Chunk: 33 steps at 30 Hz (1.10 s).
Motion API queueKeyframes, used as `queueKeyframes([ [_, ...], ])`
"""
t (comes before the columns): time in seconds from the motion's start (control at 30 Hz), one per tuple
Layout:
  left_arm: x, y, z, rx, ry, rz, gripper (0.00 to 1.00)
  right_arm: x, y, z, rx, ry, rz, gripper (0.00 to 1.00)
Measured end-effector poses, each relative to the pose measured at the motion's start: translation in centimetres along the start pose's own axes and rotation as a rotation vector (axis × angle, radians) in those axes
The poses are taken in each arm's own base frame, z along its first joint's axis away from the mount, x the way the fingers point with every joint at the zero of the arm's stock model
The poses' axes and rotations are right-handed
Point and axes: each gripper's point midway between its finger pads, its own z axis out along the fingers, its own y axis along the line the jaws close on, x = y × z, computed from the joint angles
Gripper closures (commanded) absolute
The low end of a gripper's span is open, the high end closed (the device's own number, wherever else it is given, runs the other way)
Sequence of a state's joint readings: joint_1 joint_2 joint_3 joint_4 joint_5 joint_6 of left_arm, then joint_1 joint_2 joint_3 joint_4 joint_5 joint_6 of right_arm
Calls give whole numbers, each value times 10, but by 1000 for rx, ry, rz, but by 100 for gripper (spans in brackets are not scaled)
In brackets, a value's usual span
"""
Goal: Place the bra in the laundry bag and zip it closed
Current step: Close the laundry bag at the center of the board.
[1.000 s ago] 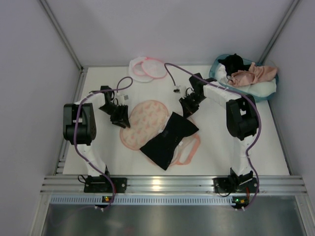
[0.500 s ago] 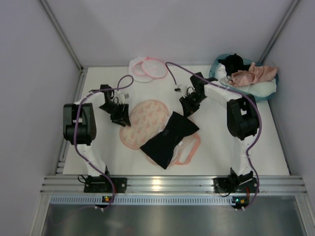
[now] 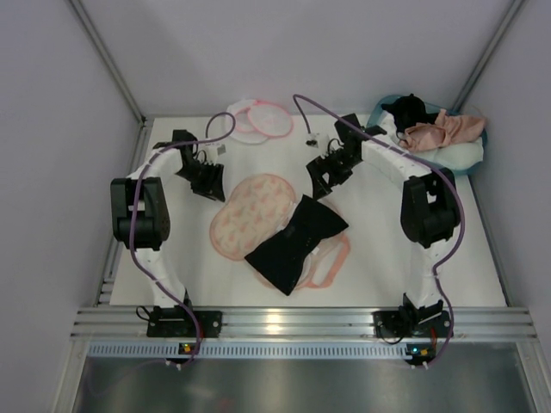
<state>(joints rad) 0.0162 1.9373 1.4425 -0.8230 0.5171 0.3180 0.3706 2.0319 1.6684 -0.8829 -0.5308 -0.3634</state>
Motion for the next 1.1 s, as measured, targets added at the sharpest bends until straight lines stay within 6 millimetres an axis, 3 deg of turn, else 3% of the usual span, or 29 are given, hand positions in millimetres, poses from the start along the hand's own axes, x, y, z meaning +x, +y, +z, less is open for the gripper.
queueKeyframes([
  [0.03, 2, 2, 4, 0, 13, -2, 55, -3, 0, -3, 4, -10, -2, 1],
  [0.17, 14, 8, 20, 9, 63, -10, 57, -8, -3, -16, 12, -43, 14, 1],
  [0.33, 24, 8, 27, 27, 90, -23, 66, -5, -23, -37, 33, -101, 91, 1],
  [0.57, 29, 6, 30, 39, 103, -40, 99, 36, -32, -52, 21, -117, 236, 1],
  [0.7, 23, 5, 28, 43, 90, -36, 100, 55, -36, -53, -5, -126, 310, 1],
  [0.9, -2, -6, 3, 42, 10, 3, 100, 77, -41, -61, -17, -146, 384, 0],
  [1.1, -28, -61, -41, 62, -103, 139, 100, 79, -37, -70, -28, -174, 389, 1],
])
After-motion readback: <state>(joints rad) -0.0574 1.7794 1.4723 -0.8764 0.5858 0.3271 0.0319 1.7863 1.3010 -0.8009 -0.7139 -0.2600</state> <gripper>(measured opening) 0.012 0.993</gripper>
